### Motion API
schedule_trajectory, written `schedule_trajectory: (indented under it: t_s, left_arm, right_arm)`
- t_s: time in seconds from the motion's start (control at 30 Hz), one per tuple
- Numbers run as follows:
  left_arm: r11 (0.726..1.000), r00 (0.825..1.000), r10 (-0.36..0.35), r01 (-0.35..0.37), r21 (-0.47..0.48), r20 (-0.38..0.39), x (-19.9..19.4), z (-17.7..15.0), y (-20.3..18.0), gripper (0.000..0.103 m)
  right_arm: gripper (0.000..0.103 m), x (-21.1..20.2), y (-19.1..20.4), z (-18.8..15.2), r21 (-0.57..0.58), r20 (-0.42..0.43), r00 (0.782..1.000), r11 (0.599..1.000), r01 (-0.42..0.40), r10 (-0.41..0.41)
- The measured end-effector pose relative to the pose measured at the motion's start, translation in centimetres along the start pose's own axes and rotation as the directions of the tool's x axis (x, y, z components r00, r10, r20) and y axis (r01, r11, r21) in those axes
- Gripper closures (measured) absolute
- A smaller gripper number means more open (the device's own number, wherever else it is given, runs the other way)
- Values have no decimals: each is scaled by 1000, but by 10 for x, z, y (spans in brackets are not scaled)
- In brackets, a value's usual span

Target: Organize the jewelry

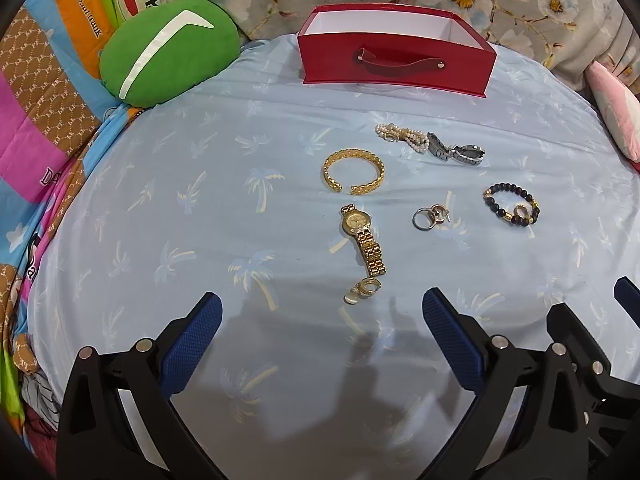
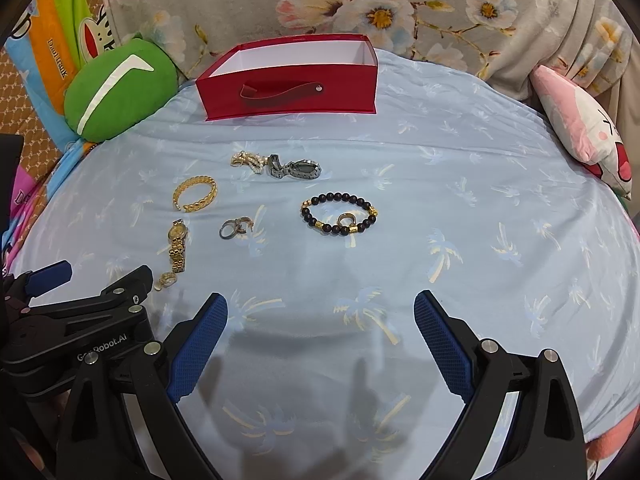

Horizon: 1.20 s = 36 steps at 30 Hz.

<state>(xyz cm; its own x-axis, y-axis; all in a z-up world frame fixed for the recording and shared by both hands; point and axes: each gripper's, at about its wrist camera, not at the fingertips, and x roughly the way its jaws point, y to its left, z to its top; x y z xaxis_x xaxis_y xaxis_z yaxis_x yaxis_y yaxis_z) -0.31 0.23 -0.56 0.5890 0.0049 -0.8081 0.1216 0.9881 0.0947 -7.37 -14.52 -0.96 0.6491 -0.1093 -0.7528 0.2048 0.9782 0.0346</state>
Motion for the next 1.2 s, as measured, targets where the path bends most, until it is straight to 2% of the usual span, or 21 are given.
schedule_trajectory:
  t_s: [1.2]
  left_arm:
    - [1000,1000,8,-8,8,-26,9,1,-4,5]
  right_arm:
    - [10,9,2,1,7,-21,1000,1000,-3,3]
